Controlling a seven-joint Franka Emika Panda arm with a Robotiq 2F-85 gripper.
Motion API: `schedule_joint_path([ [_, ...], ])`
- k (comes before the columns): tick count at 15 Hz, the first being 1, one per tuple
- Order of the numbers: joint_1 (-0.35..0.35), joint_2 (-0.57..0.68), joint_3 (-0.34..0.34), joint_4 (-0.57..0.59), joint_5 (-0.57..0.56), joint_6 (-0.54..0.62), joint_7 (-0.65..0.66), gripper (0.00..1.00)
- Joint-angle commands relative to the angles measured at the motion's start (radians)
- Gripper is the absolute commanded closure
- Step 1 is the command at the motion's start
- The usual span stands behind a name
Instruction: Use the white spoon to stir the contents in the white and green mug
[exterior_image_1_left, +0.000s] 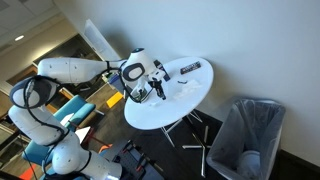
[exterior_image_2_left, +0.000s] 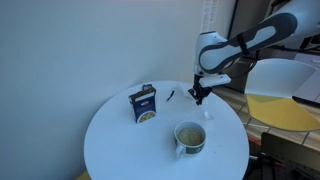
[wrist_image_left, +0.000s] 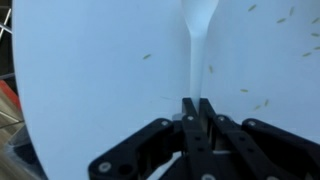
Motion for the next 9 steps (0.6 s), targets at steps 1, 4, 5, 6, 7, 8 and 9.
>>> schedule_joint_path([
  [1,0.010,-0.222,-0.001,-0.127,-0.062,0.025,0.021,0.97],
  [4,0.001,-0.359,0.023,-0.175,-0.093,0.038,0.021,0.97],
  [5,-0.001,-0.397,0.034,-0.186,-0.096,0.043,0.025,0.97],
  [6,-0.001,-0.428,0.047,-0.193,-0.092,0.042,0.023,0.97],
  [7,0.000,-0.449,0.062,-0.191,-0.087,0.038,0.028,0.97],
  [8,0.002,-0.462,0.075,-0.189,-0.076,0.038,0.026,0.97],
  [9,0.005,-0.458,0.091,-0.172,-0.067,0.030,0.034,0.97],
])
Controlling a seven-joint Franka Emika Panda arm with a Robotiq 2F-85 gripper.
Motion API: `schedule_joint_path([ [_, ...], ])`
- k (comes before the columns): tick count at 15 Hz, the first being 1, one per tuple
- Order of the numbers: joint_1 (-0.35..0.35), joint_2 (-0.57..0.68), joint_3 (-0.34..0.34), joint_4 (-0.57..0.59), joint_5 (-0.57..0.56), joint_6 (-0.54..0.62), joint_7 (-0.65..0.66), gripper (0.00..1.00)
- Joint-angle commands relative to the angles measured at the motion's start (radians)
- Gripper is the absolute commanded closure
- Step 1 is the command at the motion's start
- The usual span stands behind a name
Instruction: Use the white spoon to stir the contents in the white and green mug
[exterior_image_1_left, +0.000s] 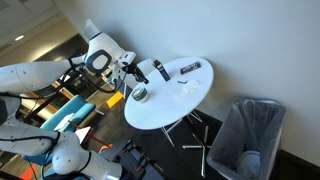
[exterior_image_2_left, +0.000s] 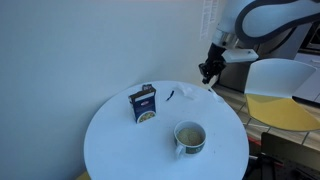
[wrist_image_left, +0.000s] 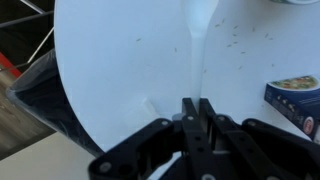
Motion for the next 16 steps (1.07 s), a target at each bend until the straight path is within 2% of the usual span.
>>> schedule_joint_path([
  [1,0.008,-0.044,0.051,-0.012,0.016,0.018,0.032,0.97],
  [4,0.026,-0.014,0.094,0.009,0.043,0.045,0.045,0.97],
  [7,0.048,0.019,0.133,-0.002,0.039,0.127,0.067,0.97],
  [13,0.083,0.090,0.169,-0.057,0.022,0.357,0.069,0.97],
  [16,0.098,0.098,0.173,-0.123,0.017,0.491,0.053,0.97],
])
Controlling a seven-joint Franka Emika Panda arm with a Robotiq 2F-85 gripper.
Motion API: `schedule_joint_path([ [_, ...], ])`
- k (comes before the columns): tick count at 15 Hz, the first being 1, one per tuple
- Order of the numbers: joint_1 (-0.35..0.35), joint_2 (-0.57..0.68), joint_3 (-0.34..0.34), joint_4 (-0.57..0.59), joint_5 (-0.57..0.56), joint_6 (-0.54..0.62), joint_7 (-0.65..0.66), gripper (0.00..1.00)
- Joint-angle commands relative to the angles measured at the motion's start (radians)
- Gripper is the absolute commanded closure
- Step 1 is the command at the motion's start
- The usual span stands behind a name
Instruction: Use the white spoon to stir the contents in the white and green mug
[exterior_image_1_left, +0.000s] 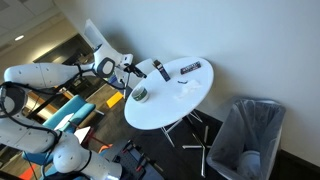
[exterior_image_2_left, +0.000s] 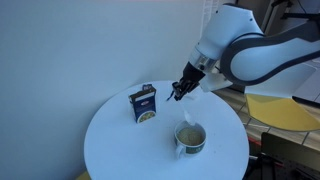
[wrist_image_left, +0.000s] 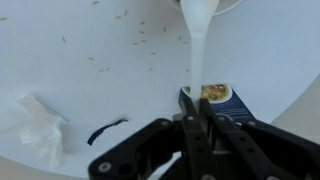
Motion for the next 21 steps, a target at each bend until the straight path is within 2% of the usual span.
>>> schedule_joint_path([
  [1,0.018,-0.014,0.006,-0.097,-0.012,0.170,-0.017,0.97],
  [7,0.047,-0.081,0.012,-0.317,-0.029,0.512,-0.094,0.97],
  [11,0.088,-0.119,0.009,-0.421,0.022,0.664,-0.168,0.97],
  [13,0.203,-0.151,-0.080,-0.454,0.023,0.664,-0.169,0.97],
  [14,0.121,-0.092,-0.014,-0.399,0.035,0.646,-0.171,0.90],
  [17,0.176,-0.123,-0.046,-0.429,0.039,0.647,-0.169,0.90],
  [18,0.177,-0.128,-0.047,-0.431,0.039,0.647,-0.169,0.97],
  [19,0.139,-0.116,-0.031,-0.434,-0.011,0.665,-0.138,0.97],
  [21,0.036,-0.107,0.062,-0.441,-0.049,0.714,-0.141,0.97],
])
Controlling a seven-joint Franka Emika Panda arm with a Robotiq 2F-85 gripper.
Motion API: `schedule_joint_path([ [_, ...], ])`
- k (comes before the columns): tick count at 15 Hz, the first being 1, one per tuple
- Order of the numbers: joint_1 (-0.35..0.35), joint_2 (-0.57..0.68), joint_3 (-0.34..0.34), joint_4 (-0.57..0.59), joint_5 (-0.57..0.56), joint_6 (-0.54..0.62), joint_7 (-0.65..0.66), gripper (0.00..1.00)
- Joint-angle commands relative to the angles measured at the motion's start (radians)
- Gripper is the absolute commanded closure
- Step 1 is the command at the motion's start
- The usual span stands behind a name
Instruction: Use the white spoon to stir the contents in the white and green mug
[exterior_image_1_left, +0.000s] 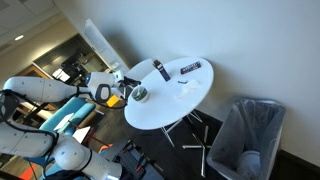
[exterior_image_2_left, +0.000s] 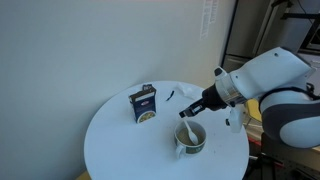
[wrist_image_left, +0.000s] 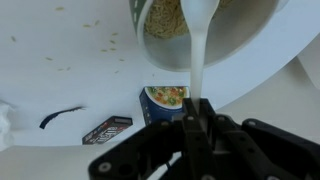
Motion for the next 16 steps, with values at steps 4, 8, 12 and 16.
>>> schedule_joint_path([
  [4,-0.302,0.000,0.286,-0.015,-0.062,0.113,-0.022,0.97],
  [8,-0.400,0.008,0.420,-0.010,-0.049,0.137,-0.022,0.97],
  [12,-0.462,0.023,0.521,-0.003,-0.052,0.120,-0.018,0.97],
  [16,-0.537,0.004,0.609,-0.009,-0.049,0.091,-0.020,0.97],
])
